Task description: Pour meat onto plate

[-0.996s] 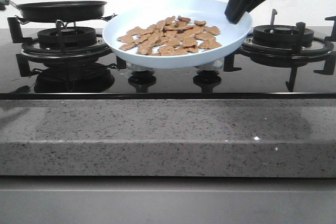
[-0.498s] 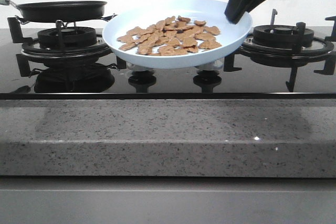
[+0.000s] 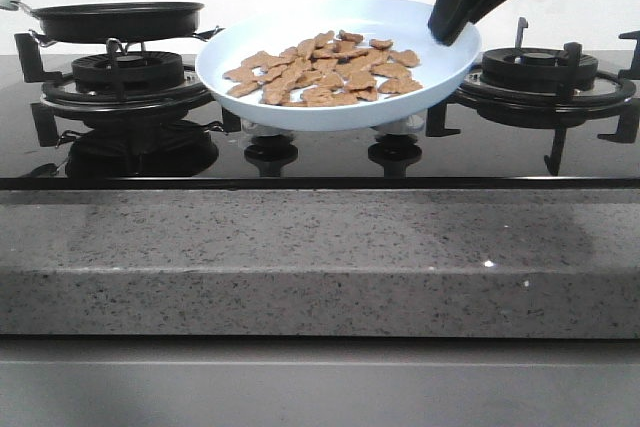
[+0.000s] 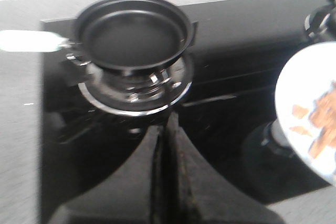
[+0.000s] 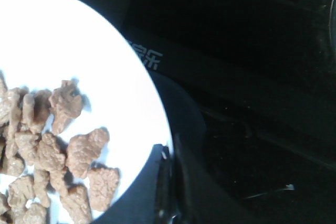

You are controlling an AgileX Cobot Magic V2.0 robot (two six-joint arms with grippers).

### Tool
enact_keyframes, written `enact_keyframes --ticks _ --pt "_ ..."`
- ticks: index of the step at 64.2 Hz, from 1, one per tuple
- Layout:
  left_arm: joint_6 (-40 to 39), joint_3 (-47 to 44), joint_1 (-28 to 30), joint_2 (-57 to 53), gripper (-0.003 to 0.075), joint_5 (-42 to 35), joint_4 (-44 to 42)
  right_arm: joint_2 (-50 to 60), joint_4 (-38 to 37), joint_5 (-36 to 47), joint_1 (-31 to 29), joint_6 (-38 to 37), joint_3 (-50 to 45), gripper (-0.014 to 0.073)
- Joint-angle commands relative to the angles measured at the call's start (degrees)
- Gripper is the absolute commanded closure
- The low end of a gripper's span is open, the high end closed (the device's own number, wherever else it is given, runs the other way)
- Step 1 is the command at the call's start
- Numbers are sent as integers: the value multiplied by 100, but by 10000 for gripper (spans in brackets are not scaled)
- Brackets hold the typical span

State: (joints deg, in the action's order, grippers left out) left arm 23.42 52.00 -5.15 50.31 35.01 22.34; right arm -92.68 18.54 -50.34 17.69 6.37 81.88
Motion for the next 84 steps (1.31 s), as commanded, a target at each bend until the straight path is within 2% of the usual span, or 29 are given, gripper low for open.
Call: enact_keyframes --ticks 1,11,22,54,64,84 --pt "-152 -400 -77 -608 741 -826 -236 293 147 250 12 19 129 664" --pt "-152 -1357 -66 -1564 741 -1431 -381 293 147 255 12 19 129 664" --pt "-152 -1892 -66 -2302 741 -1529 -343 293 147 255 12 19 129 664" --pt "-152 -1940 -66 -2430 741 -1727 -318 287 257 567 7 13 151 662" --pt "-152 -1940 -66 -2430 741 -1727 -318 -19 307 489 -120 -82 782 662" --pt "-152 -1940 -66 -2430 741 -1727 -318 -1455 448 -17 -536 -202 2724 662"
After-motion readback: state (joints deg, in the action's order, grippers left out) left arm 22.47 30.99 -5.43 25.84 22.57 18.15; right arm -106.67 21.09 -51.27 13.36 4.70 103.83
